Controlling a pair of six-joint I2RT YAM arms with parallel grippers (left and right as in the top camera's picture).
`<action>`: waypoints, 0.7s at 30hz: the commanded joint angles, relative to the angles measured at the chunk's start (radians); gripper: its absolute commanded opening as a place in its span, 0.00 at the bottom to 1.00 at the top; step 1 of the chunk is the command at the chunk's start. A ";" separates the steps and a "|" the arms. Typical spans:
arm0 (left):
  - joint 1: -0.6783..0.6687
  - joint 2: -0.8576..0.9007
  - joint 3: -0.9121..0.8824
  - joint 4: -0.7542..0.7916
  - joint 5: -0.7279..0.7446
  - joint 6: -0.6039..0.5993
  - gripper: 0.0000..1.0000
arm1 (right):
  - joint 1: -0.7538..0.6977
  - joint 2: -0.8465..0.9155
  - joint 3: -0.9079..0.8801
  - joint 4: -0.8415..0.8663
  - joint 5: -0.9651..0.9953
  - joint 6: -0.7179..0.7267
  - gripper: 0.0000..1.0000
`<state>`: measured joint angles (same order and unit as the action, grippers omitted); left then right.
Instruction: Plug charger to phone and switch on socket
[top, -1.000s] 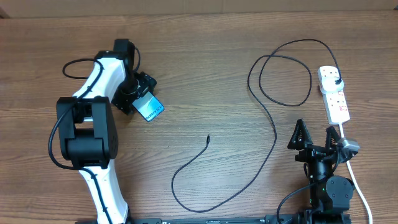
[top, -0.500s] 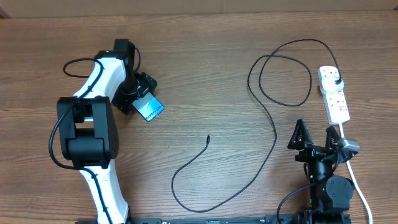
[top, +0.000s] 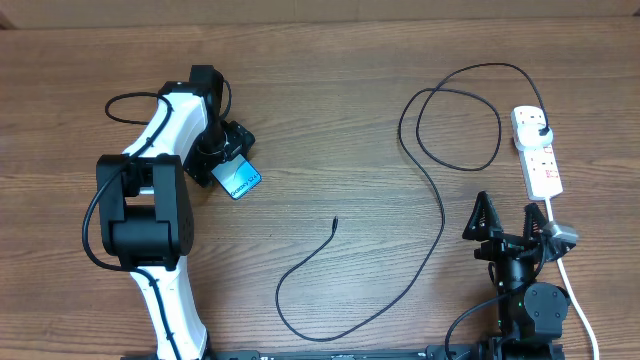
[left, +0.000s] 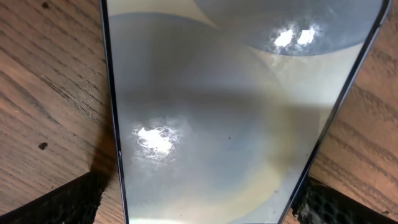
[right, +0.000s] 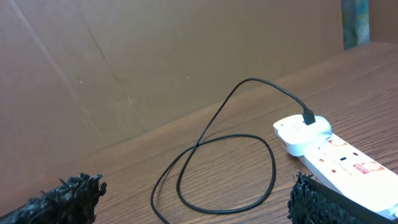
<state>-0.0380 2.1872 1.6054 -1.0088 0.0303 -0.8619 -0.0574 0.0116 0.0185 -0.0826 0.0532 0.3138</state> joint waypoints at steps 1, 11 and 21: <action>-0.001 0.071 -0.031 -0.003 -0.038 -0.017 1.00 | -0.003 -0.008 -0.010 0.004 0.009 -0.008 1.00; -0.001 0.071 -0.031 -0.003 -0.041 -0.017 1.00 | -0.003 -0.008 -0.010 0.004 0.009 -0.008 1.00; -0.001 0.071 -0.031 0.020 -0.041 -0.003 1.00 | -0.003 -0.008 -0.010 0.004 0.009 -0.008 1.00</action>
<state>-0.0380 2.1872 1.6054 -1.0042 0.0299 -0.8619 -0.0574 0.0116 0.0185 -0.0822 0.0528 0.3130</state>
